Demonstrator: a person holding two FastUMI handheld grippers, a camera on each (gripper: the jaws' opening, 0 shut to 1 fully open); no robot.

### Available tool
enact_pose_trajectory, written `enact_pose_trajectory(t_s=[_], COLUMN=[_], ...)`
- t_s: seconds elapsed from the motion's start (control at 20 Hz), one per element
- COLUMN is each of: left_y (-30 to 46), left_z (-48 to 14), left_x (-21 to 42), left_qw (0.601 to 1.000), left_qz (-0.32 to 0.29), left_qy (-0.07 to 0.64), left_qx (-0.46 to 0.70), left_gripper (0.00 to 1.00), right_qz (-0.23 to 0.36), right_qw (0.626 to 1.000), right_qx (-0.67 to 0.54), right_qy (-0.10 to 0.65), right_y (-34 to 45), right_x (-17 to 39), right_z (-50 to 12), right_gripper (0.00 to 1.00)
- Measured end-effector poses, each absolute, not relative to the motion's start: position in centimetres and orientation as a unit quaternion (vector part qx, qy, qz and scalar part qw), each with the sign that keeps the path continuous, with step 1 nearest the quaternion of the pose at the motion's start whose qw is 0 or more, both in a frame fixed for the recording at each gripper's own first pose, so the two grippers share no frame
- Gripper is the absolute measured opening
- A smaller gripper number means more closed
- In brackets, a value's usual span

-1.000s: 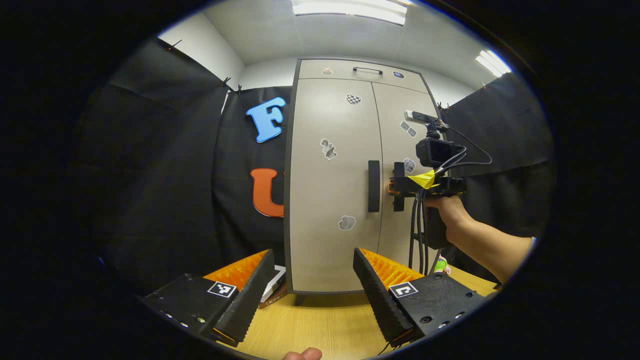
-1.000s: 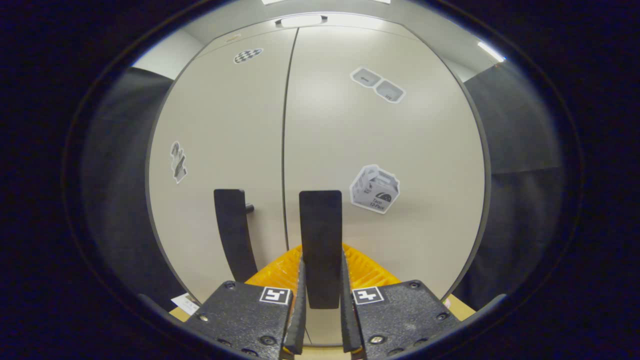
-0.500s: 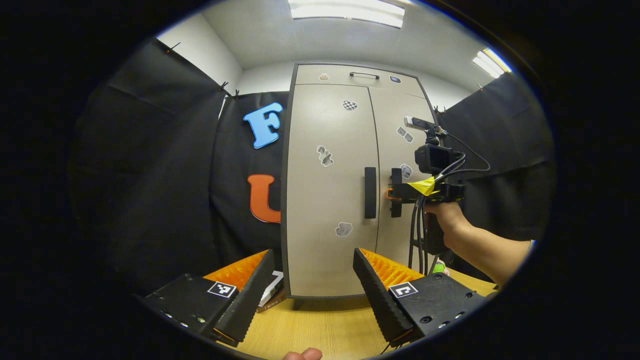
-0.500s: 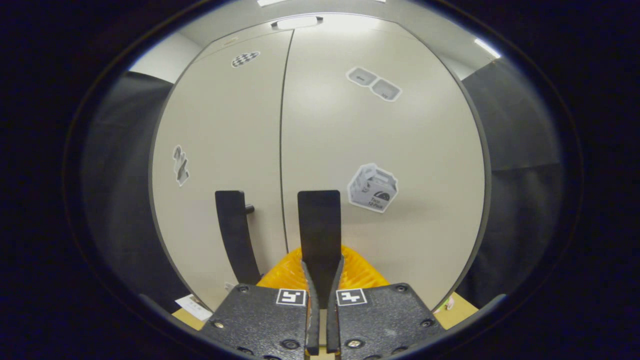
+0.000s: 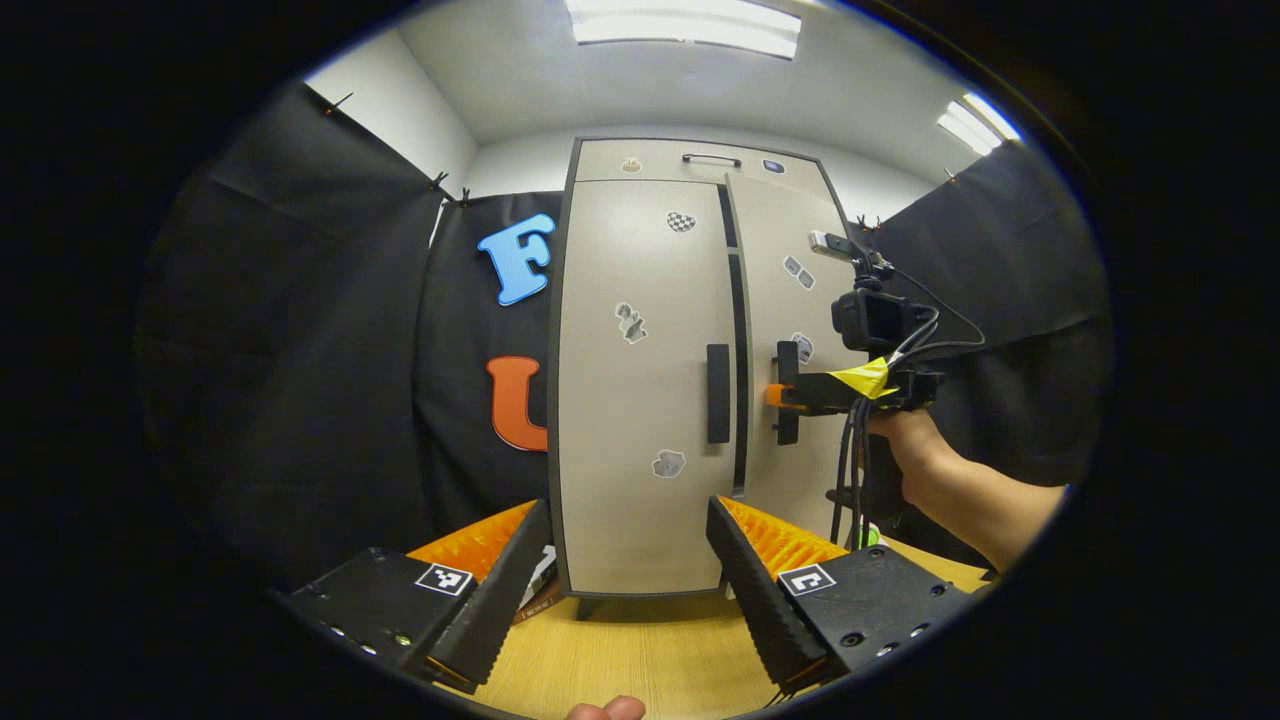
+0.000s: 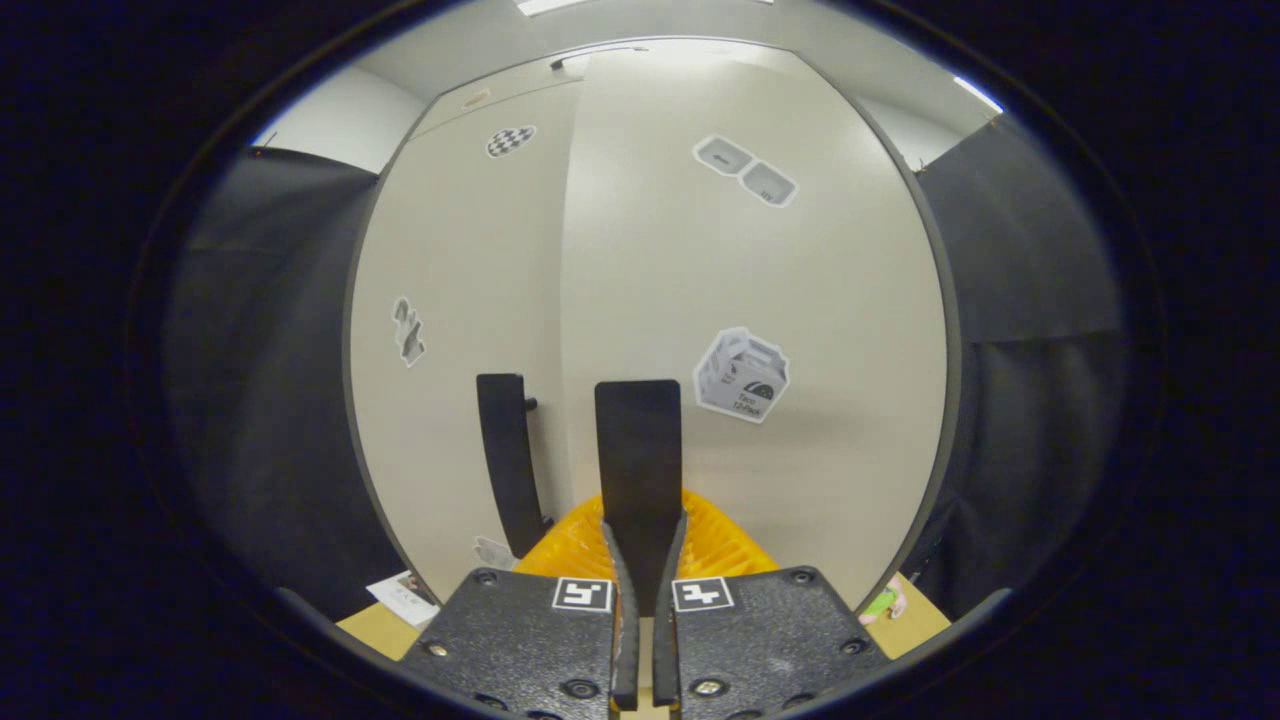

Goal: Open the right door of the double-door shoe cabinet with the right hand, and open the left door with the left hand.

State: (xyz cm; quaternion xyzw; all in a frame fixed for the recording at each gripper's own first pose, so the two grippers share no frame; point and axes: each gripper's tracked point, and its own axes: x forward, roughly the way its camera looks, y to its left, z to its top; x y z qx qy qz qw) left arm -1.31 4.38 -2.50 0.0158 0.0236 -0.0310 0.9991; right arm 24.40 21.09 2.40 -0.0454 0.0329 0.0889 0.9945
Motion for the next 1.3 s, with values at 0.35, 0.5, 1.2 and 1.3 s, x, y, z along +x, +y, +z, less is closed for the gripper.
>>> enact_pose_trajectory(t_s=[0.35, 0.5, 1.2, 1.3], left_y=[2.4, 1.2, -4.2, -4.2], left_z=[-2.0, -2.1, -2.3, -2.4], left_x=[-1.8, -1.4, 1.5, 1.6], left_qw=[0.999, 0.998, 0.997, 0.998], left_qz=[-0.037, -0.044, -0.071, -0.069], left_qy=[0.021, 0.019, 0.006, 0.004], left_qx=[0.025, 0.028, 0.013, 0.015], left_gripper=[0.95, 0.95, 0.95, 0.95], right_qz=[0.116, 0.123, 0.104, 0.094], right_qw=[0.992, 0.991, 0.993, 0.993], right_qx=[-0.045, -0.046, -0.059, -0.064], right_qy=[0.035, 0.036, 0.024, 0.023], right_y=[18.8, 17.0, 8.8, 7.5], right_x=[19.9, 17.7, 11.8, 11.3], right_z=[2.7, 2.8, 4.1, 4.3], right_gripper=[0.09, 0.09, 0.08, 0.08])
